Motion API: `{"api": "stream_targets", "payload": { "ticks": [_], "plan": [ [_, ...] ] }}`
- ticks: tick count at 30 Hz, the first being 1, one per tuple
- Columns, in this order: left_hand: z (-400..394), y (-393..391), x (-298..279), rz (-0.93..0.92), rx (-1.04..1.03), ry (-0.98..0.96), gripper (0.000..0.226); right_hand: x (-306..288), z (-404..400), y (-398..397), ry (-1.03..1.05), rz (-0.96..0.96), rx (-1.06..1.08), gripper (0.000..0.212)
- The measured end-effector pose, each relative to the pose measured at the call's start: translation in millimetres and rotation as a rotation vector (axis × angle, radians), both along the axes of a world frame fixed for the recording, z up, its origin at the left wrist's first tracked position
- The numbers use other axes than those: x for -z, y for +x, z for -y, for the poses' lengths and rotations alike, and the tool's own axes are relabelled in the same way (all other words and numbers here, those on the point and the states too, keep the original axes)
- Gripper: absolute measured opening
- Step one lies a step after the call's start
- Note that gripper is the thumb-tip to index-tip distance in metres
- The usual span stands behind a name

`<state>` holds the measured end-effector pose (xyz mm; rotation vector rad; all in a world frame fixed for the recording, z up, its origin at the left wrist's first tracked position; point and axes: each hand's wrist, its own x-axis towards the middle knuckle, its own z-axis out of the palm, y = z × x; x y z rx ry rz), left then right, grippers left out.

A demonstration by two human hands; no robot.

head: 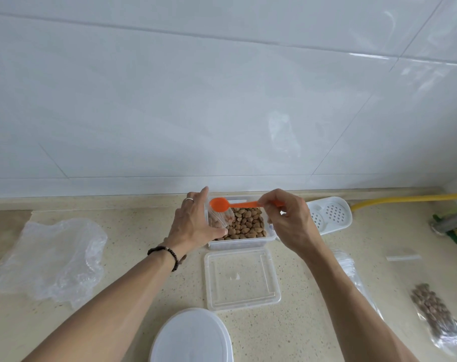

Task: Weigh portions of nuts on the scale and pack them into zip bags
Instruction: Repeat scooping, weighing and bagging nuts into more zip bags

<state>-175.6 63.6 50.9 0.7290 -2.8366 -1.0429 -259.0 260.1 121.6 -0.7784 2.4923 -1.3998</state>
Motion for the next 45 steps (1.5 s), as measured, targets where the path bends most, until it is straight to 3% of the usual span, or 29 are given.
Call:
{"api": "stream_targets", "payload": {
  "ticks": [5, 8, 19, 26, 33, 45],
  "plan": [
    [-4, 18, -11, -0.025, -0.003, -0.082, 0.112, -1, -9, 11, -0.303, 0.283, 0.327, 0.022],
    [-7, 37, -25, -0.064, 0.026, -0.085, 0.11, -4, -17, 25, -0.445, 0.415, 0.414, 0.018],
    [-73, 101, -60, -0.083, 0.209, -0.114, 0.112, 12, -108, 107, -0.573, 0.661, 0.752, 0.012],
    [-144, 128, -58, -0.105, 0.352, -0.2, 0.112, 69, -173, 177, -0.475, 0.761, 0.965, 0.013],
    [-189, 153, -55, -0.057, 0.472, -0.348, 0.113, 109, -199, 225, -0.448, 0.833, 1.045, 0.014],
    [-177, 182, -41, -0.073, 0.446, -0.354, 0.113, 110, -192, 221, 0.037, 0.601, 0.923, 0.015]
  ]
}}
